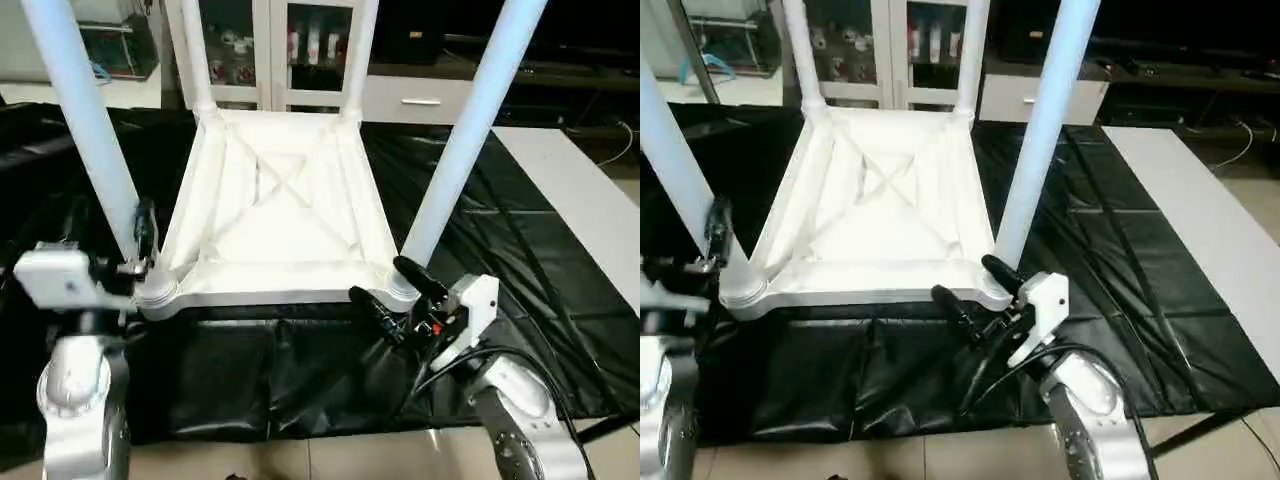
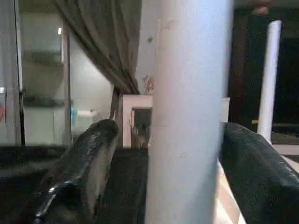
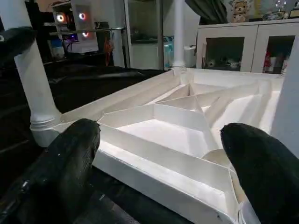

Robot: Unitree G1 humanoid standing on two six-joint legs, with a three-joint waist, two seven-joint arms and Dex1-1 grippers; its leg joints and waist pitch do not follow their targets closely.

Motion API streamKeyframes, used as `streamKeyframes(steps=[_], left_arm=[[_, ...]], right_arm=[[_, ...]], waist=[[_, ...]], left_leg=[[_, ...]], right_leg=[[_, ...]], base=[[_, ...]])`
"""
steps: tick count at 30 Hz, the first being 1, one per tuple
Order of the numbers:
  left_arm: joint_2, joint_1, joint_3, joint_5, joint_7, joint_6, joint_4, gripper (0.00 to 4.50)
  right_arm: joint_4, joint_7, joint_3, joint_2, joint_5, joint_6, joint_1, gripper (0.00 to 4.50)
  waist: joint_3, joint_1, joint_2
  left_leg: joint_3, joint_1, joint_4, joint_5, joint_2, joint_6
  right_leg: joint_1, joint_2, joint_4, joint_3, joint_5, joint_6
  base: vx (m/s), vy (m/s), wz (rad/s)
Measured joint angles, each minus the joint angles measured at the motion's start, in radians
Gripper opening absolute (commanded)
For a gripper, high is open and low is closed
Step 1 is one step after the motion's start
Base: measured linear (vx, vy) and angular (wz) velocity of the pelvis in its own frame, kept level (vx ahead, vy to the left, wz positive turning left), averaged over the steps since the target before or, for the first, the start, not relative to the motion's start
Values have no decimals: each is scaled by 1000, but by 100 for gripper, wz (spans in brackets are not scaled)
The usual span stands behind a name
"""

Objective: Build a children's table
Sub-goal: Flip table

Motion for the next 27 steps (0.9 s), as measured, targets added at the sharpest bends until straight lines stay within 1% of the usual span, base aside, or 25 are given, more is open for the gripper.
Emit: streamKeyframes(steps=[2,4,5,6,7,8,11,14,16,17,18,19,22,23,24,25,27], left_arm=[[12,-29,8,-18,9,37,2,422],[33,-62,13,-46,6,86,2,440],[39,-70,16,-57,5,100,-2,446],[39,-70,17,-71,4,116,-9,446],[39,-71,16,-82,2,131,-14,425],[34,-76,16,-113,1,164,-23,406],[19,-86,16,-187,1,256,-46,406],[5,-87,16,-259,2,338,-69,365],[-12,-89,19,-296,10,360,-76,369],[-15,-90,19,-310,16,366,-79,365],[-17,-92,23,-319,26,373,-81,347],[-20,-94,34,-335,33,383,-83,320],[-20,-96,53,-361,46,418,-99,327],[-25,-97,60,-383,51,437,-108,298],[-28,-97,64,-390,56,448,-115,285],[-25,-97,67,-388,58,454,-118,286],[-19,-96,67,-389,60,469,-119,291]], right_arm=[[0,-2,7,3,0,4,0,450],[0,-2,8,4,1,13,1,450],[0,-2,9,4,1,14,1,450],[0,-2,9,4,1,14,1,450],[0,-2,9,4,1,15,2,450],[0,-3,9,3,1,15,4,450],[0,-8,9,4,1,19,5,450],[0,-28,6,12,2,35,4,450],[1,-33,6,22,10,59,3,450],[1,-33,6,23,14,68,3,450],[1,-32,6,22,20,75,2,450],[1,-24,6,21,32,86,2,450],[-5,3,10,11,60,106,3,450],[-12,24,18,-5,74,111,7,450],[-15,36,21,-9,78,119,9,450],[-16,42,22,-10,79,124,9,450],[-17,43,26,-10,75,125,9,450]], waist=[[-1,2,2],[-2,5,9],[-3,9,14],[-4,10,17],[-4,11,19],[-3,12,20],[-3,14,23],[-3,14,23],[-3,14,23],[-3,14,23],[-3,14,23],[-3,14,23],[-2,14,24],[-2,14,25],[-3,14,25],[-2,14,25],[-2,14,29]], left_leg=[[0,0,0,0,0,0],[0,0,0,0,0,0],[1,0,0,0,0,0],[1,0,0,0,0,0],[2,0,0,0,0,0],[2,0,0,0,0,0],[2,0,0,0,0,0],[2,0,0,0,0,0],[2,0,0,0,0,0],[2,0,0,0,0,0],[2,0,0,0,0,0],[2,0,0,0,0,0],[3,0,0,0,0,0],[3,0,0,0,0,0],[3,0,0,0,0,0],[3,0,0,0,0,0],[4,0,0,1,0,1]], right_leg=[[0,0,0,0,0,0],[0,0,0,0,0,0],[0,0,0,1,0,0],[0,0,0,2,0,0],[0,0,0,2,0,0],[-1,0,0,2,0,0],[-1,0,1,2,0,0],[-1,0,1,2,0,0],[-1,0,2,2,0,0],[-1,0,2,2,0,0],[-1,0,2,2,0,0],[-1,0,2,2,0,0],[-1,0,1,2,0,0],[-1,0,1,3,0,0],[-1,0,1,3,0,0],[-1,0,1,3,0,0],[-2,0,1,3,0,0]], base=[[0,0,0],[0,0,0],[0,0,0],[0,0,0],[0,0,0],[0,0,0],[0,0,0],[0,0,0],[0,0,0],[0,0,0],[0,0,0],[0,0,0],[0,0,0],[0,0,0],[0,0,0],[0,0,0],[0,0,0]])
